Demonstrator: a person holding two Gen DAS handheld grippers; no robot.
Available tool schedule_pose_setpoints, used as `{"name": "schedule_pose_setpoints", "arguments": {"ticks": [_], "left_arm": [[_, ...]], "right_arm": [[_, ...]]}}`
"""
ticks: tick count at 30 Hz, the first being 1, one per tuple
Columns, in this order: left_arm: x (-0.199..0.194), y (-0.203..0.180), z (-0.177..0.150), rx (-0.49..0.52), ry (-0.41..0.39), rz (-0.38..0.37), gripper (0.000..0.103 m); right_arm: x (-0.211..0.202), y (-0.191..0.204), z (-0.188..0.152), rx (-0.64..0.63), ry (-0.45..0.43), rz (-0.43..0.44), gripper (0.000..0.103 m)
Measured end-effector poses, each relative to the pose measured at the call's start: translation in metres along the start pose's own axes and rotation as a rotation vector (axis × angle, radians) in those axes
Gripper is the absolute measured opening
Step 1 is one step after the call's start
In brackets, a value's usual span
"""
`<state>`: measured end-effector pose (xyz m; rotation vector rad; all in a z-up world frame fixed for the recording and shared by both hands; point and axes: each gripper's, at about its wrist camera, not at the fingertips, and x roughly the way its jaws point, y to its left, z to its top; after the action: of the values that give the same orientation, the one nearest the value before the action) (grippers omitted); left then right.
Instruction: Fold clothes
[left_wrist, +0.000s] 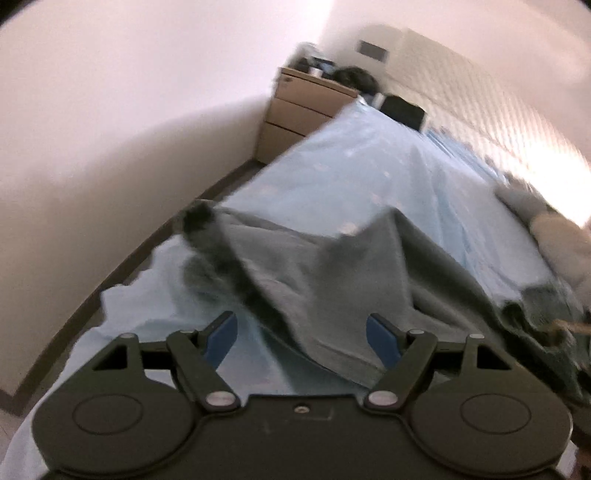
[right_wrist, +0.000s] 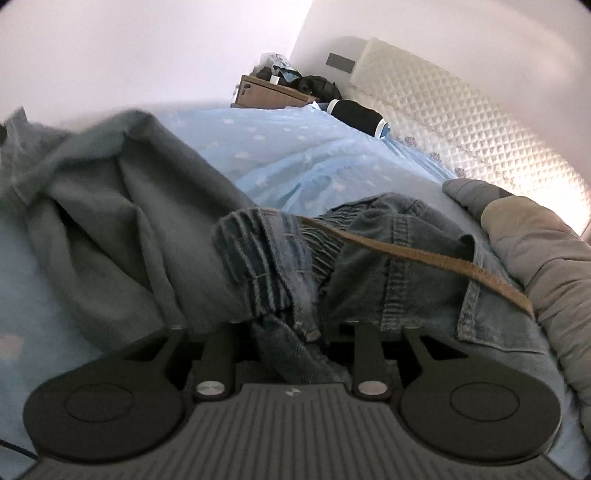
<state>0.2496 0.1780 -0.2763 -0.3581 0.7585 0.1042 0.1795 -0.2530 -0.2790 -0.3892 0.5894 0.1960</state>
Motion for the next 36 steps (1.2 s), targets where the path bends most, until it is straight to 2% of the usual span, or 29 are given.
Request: {"name": "schedule_pose_setpoints", "arguments": {"ticks": [1,2,5,9,11,13,15,16,17,19,22,23,24,26,29,32,36], "left_arm": [[0.000,0.010,0.004,-0.027,-0.005,0.007,0.075],[0.001,0.020,0.008,-0.057,-0.011,0.012,0.075],[0.004,0.051,0.023,-0.164,-0.027,0.018,0.075],[0.015,0.088,0.043,-0.334,-0.044,-0.012,0.075],[0.025,0.103,0.050,-0.400,-0.034,-0.041,0.073],[0.037,0.113,0.055,-0.458,-0.001,-0.077,0.070],[0.047,0.120,0.058,-0.494,0.023,-0.109,0.068],[0.052,0.121,0.059,-0.501,0.034,-0.120,0.062],[0.056,0.122,0.061,-0.500,0.046,-0.127,0.056],[0.061,0.124,0.062,-0.508,0.056,-0.155,0.050],[0.064,0.127,0.060,-0.530,0.061,-0.172,0.029],[0.060,0.127,0.060,-0.525,0.047,-0.173,0.023],[0.056,0.128,0.059,-0.518,0.031,-0.182,0.021],[0.047,0.128,0.059,-0.535,0.011,-0.199,0.014],[0.018,0.132,0.054,-0.617,-0.011,-0.235,0.012],[-0.011,0.136,0.044,-0.780,-0.018,-0.288,0.011],[-0.034,0.134,0.033,-0.941,-0.032,-0.298,0.011]], "right_arm": [[-0.002,0.001,0.004,0.021,-0.004,-0.002,0.039],[-0.007,0.001,0.006,0.045,-0.010,-0.002,0.049],[-0.017,0.007,0.016,0.106,-0.030,-0.011,0.059],[-0.034,0.030,0.040,0.162,-0.092,0.037,0.062],[-0.036,0.051,0.057,0.169,-0.120,0.089,0.067],[-0.024,0.070,0.073,0.207,-0.098,0.204,0.070],[0.005,0.086,0.087,0.306,-0.026,0.358,0.070],[0.021,0.093,0.093,0.362,0.015,0.434,0.069],[0.039,0.099,0.097,0.417,0.054,0.481,0.069],[0.072,0.111,0.104,0.516,0.134,0.544,0.069],[0.107,0.122,0.106,0.624,0.236,0.531,0.062],[0.114,0.123,0.106,0.653,0.254,0.539,0.055],[0.119,0.125,0.106,0.680,0.271,0.549,0.036],[0.122,0.128,0.112,0.681,0.277,0.562,0.008],[0.105,0.126,0.132,0.680,0.202,0.580,0.005],[0.085,0.114,0.169,0.700,0.107,0.603,0.004],[0.130,0.141,0.213,0.626,0.178,0.646,0.004]]}}
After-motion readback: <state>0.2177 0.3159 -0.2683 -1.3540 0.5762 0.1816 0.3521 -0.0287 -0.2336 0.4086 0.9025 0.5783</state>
